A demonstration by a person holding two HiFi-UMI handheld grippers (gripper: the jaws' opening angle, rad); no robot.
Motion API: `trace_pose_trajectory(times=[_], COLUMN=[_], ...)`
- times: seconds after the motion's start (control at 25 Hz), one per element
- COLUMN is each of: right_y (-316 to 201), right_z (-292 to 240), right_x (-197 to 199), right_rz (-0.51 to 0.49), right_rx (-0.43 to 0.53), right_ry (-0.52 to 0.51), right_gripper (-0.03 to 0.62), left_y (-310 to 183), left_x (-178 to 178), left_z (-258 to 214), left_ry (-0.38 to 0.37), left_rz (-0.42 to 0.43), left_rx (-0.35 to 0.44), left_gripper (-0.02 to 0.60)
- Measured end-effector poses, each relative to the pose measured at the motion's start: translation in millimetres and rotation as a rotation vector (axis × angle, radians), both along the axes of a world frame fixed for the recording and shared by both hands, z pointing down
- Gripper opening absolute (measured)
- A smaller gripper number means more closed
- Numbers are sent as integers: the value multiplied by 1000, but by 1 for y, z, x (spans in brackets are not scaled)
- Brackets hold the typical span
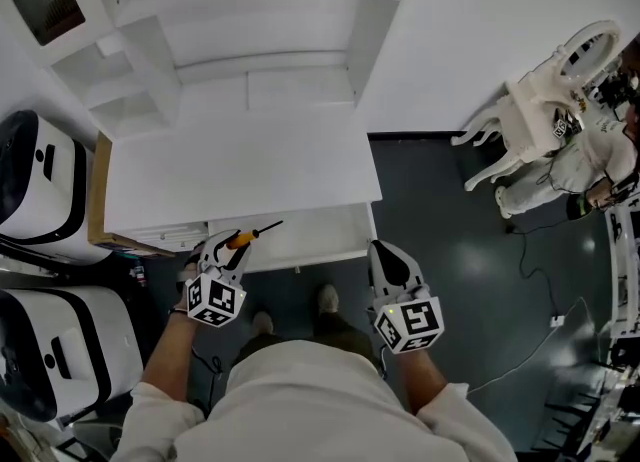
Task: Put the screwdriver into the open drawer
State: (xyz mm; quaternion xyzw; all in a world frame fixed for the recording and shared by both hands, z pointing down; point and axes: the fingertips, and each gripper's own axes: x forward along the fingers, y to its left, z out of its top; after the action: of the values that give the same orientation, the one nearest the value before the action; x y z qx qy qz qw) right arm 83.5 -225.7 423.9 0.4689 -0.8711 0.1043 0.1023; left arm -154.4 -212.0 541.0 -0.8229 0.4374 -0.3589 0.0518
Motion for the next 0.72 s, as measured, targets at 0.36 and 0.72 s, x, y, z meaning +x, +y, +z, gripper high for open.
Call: trace_pose_trajectory(times=[0.36, 0.72], right_y=[-17, -31], right_z=[14, 27], right_x=[34, 53], right_rz=[47, 79], right_rx=[-35, -62], right_ry=[18, 32], right_gripper=[5, 4], left_y=[-26, -39], left_x=[21, 37], left_z=[63, 136], left_ry=[-142, -271], left_rz=[84, 183], left_rx=[-96, -208], left_gripper=[124, 124])
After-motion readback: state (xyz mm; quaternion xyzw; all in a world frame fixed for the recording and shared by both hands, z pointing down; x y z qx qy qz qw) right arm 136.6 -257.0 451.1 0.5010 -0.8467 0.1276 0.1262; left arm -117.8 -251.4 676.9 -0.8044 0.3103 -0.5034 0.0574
